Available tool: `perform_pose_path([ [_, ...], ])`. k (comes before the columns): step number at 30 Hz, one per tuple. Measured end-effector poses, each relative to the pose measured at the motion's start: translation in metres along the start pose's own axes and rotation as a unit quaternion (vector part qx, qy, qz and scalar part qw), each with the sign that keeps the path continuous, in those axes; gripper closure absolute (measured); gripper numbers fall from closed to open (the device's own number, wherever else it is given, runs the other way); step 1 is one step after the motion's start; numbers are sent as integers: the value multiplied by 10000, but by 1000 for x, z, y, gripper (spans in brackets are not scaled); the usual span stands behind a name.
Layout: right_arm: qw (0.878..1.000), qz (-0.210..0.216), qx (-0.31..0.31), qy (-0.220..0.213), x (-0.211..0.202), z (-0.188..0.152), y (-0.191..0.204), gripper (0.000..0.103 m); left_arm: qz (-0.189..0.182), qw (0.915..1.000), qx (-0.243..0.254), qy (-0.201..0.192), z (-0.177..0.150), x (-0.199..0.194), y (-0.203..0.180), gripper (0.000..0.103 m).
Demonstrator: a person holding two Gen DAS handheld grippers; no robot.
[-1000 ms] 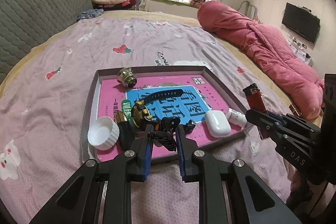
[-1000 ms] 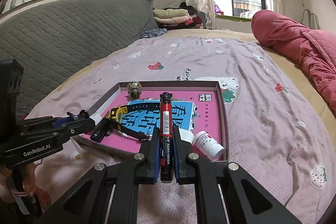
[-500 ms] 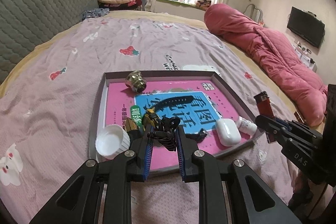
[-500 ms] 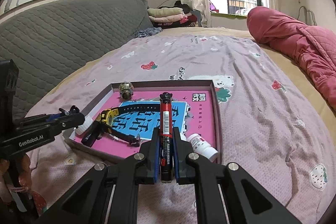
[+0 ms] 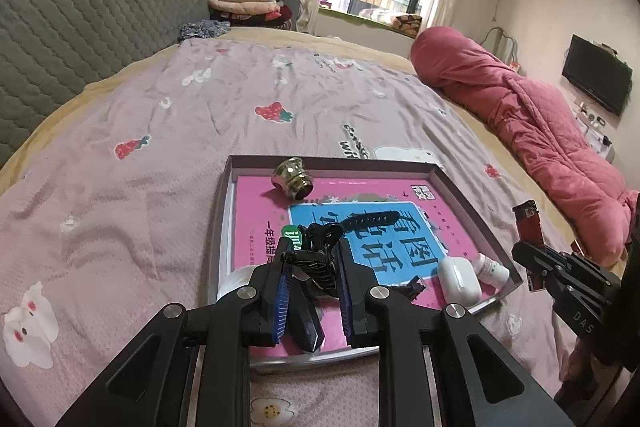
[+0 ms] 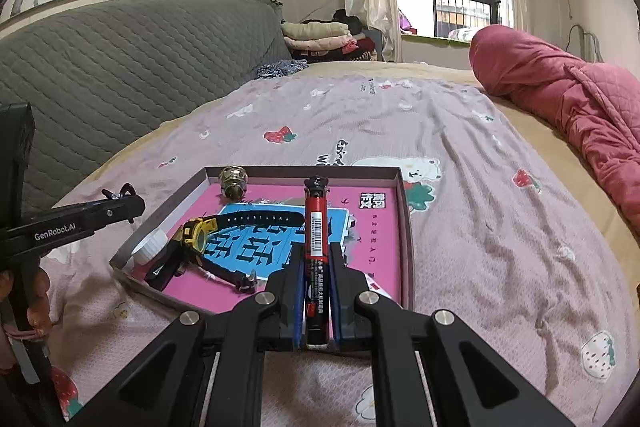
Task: Organize rigid objects
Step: 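Carry the red lighter and black clip over the tray with both tools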
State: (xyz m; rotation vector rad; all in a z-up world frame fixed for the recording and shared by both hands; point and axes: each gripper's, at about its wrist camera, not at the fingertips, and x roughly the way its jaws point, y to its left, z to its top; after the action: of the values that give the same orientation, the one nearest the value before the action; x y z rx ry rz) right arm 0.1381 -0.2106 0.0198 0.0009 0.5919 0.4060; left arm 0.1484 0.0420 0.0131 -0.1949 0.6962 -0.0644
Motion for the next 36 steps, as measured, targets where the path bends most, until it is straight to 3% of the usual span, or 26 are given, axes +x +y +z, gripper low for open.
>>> perform_pose_path([
  [8, 10000, -18, 28, 30, 8, 3, -4, 92, -16, 9997, 205, 97, 0, 16, -11, 82],
  [36, 9991, -116, 85, 400, 30, -8, -11, 92, -136, 9971, 160, 731, -15, 50, -17, 82],
])
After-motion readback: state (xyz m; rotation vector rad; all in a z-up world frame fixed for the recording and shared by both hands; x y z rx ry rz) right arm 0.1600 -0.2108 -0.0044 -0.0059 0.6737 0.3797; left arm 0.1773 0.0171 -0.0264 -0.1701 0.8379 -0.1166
